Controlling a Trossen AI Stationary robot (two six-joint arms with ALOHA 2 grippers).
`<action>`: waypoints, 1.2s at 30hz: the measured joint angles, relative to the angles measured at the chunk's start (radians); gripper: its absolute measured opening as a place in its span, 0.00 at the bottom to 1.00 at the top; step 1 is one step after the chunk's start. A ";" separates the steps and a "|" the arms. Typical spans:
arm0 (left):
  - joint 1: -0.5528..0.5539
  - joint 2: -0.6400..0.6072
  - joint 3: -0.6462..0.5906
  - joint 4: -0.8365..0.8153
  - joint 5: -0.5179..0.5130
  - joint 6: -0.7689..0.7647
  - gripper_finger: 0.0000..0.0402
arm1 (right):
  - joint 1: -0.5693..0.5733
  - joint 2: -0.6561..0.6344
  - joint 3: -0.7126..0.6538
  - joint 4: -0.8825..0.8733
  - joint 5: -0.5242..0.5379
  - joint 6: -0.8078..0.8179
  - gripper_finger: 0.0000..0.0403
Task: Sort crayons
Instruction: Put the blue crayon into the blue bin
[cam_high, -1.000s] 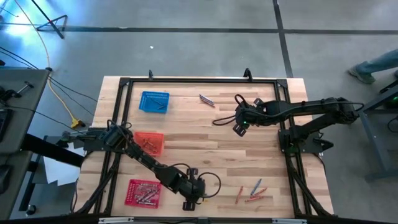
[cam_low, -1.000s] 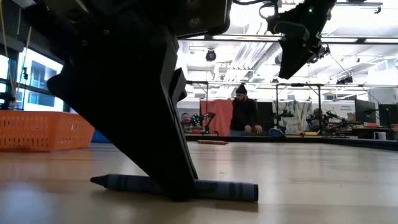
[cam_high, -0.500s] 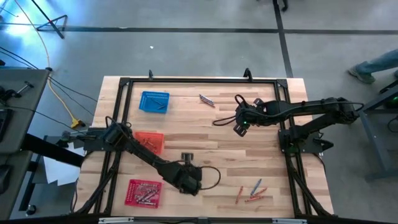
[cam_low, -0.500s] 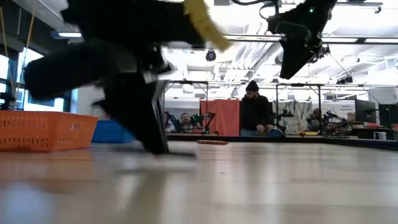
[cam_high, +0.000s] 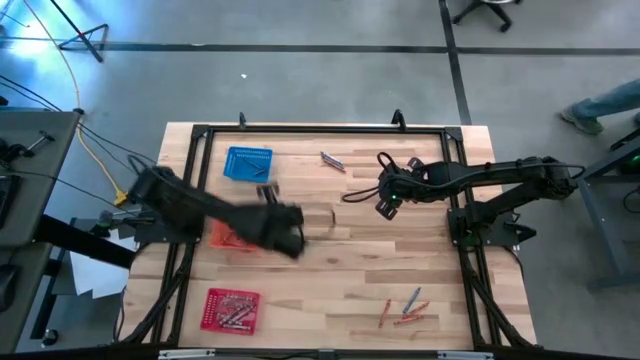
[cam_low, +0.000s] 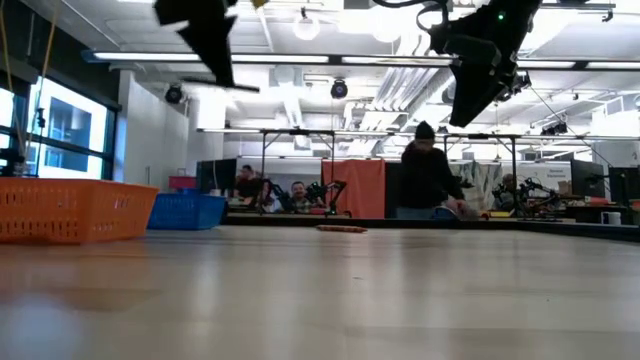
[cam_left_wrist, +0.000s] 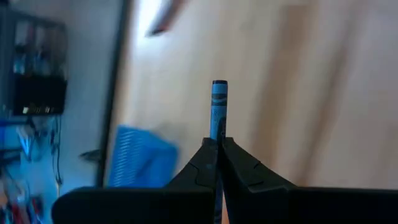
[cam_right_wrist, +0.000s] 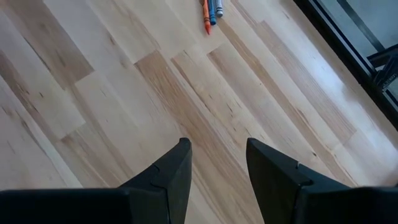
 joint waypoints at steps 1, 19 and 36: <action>0.029 -0.037 0.000 -0.020 -0.008 0.011 0.00 | 0.000 0.000 0.000 0.001 0.000 -0.001 0.37; 0.720 -0.369 0.002 0.007 0.318 0.182 0.00 | 0.000 0.000 0.000 0.004 0.047 -0.007 0.37; 0.974 -0.126 -0.214 0.102 0.440 0.308 0.00 | 0.000 0.000 0.000 0.005 0.044 0.027 0.37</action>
